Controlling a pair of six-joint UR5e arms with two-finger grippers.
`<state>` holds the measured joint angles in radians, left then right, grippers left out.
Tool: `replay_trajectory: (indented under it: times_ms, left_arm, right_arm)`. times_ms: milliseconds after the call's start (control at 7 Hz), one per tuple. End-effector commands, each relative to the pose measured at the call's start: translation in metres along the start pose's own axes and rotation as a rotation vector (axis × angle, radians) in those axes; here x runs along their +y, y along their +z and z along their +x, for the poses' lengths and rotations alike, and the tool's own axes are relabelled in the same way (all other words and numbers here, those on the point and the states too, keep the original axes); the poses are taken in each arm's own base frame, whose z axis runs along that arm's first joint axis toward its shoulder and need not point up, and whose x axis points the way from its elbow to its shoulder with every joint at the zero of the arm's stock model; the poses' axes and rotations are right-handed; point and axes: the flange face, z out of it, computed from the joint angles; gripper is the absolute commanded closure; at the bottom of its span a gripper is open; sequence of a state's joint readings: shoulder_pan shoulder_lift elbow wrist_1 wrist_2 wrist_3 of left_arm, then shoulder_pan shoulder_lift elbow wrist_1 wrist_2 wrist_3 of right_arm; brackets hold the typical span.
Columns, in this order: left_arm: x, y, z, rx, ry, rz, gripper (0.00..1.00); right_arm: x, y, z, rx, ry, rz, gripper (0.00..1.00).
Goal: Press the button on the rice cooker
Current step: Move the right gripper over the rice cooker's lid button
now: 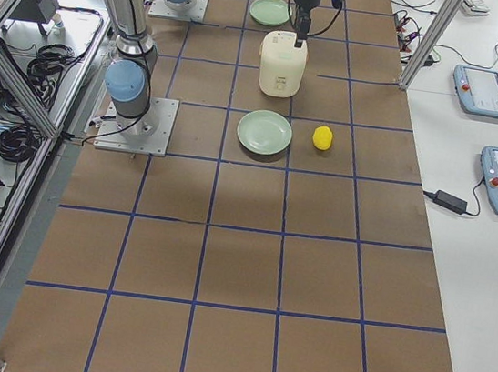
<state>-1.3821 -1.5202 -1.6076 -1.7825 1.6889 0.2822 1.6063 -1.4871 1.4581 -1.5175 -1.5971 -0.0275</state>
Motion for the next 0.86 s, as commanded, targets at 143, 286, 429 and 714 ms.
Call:
replay_trajectory:
  times_ms: [143, 286, 429, 714]
  left_arm:
    - [0.0, 0.0, 0.0, 0.0, 0.0, 0.0, 0.0]
    - [0.0, 0.0, 0.0, 0.0, 0.0, 0.0, 0.0]
    - [0.0, 0.0, 0.0, 0.0, 0.0, 0.0, 0.0]
    - [0.0, 0.0, 0.0, 0.0, 0.0, 0.0, 0.0]
  right_arm:
    - [0.003, -0.003, -0.001, -0.003, 0.006, 0.006, 0.0]
    - [0.002, -0.01, -0.01, -0.036, 0.005, 0.026, 0.0]
    - [-0.002, -0.001, -0.017, -0.071, -0.005, 0.039, 0.0]
    - [-0.011, 0.036, -0.028, -0.135, 0.047, 0.025, 0.07]
